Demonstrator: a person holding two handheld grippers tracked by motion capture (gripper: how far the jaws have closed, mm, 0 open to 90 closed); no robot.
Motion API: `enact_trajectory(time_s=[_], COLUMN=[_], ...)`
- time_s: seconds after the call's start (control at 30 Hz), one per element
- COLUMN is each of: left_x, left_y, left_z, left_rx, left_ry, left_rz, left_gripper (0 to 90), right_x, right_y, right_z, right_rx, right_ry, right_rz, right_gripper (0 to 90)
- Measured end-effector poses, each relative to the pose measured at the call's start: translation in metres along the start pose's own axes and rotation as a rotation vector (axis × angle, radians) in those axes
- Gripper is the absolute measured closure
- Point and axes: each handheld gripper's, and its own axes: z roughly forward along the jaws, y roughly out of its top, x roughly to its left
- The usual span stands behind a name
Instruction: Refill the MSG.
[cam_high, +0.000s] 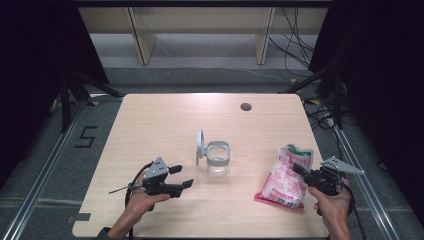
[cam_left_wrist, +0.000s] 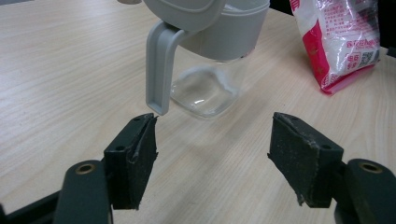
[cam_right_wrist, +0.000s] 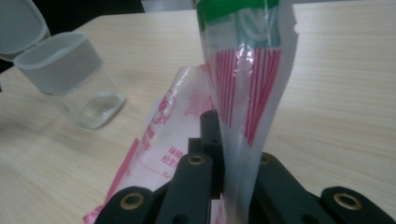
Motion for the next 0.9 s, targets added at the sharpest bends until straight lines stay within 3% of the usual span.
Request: enact_trajectory(time_s=[0.07, 0.1, 0.13, 0.27, 0.33, 0.37, 0.4, 0.43, 0.53, 0.6, 0.63, 0.67, 0.73, 0.77, 0.9], left_x=[-0.003, -0.004, -0.005, -0.009, -0.011, -0.012, -0.013, -0.014, -0.018, -0.021, -0.024, -0.027, -0.034, -0.036, -0.048], left_y=[-0.001, -0.002, -0.003, -0.004, -0.003, -0.002, -0.002, -0.001, -0.001, 0.001, 0.002, 0.003, 0.004, 0.004, 0.004], left_z=[0.001, 0.002, 0.003, 0.005, 0.004, 0.003, 0.004, 0.004, 0.006, 0.008, 0.009, 0.011, 0.015, 0.017, 0.030], left_rx=[-0.002, 0.000, 0.001, 0.002, 0.004, 0.004, -0.002, -0.003, 0.001, 0.015, 0.012, 0.010, 0.023, 0.037, 0.055], left_ry=[-0.005, -0.011, -0.012, -0.021, -0.024, -0.024, -0.030, -0.034, -0.051, -0.059, -0.065, -0.071, -0.089, -0.085, -0.117], left_rz=[-0.007, -0.005, -0.011, -0.003, 0.008, 0.006, 0.001, 0.001, 0.007, 0.020, 0.022, 0.023, 0.039, 0.062, 0.083], left_gripper=[31.3, 31.3, 31.3, 31.2, 31.2, 31.2, 31.2, 31.2, 31.2, 31.2, 31.1, 31.0, 31.0, 31.0, 31.1], right_x=[0.002, 0.005, 0.005, 0.018, 0.022, 0.027, 0.028, 0.033, 0.043, 0.051, 0.053, 0.058, 0.062, 0.063, 0.067], right_y=[0.003, 0.004, 0.006, 0.013, 0.017, 0.019, 0.021, 0.022, 0.029, 0.033, 0.035, 0.037, 0.042, 0.043, 0.047], right_z=[-0.002, -0.003, -0.004, -0.007, -0.008, -0.009, -0.008, -0.009, -0.009, -0.009, -0.008, -0.007, -0.006, -0.005, -0.003], right_rx=[-0.007, -0.020, -0.022, -0.062, -0.069, -0.072, -0.094, -0.090, -0.114, -0.110, -0.129, -0.123, -0.108, -0.107, -0.121], right_ry=[0.025, 0.030, 0.033, 0.077, 0.086, 0.102, 0.116, 0.130, 0.138, 0.158, 0.163, 0.171, 0.169, 0.170, 0.187], right_rz=[-0.027, -0.011, -0.040, -0.017, -0.055, -0.032, -0.066, -0.042, -0.086, -0.077, -0.114, -0.097, -0.142, -0.141, -0.124], right_gripper=[90.0, 90.0, 90.0, 90.0, 90.0, 90.0, 90.0, 90.0, 90.0, 90.0, 90.0, 90.0, 90.0, 90.0, 90.0])
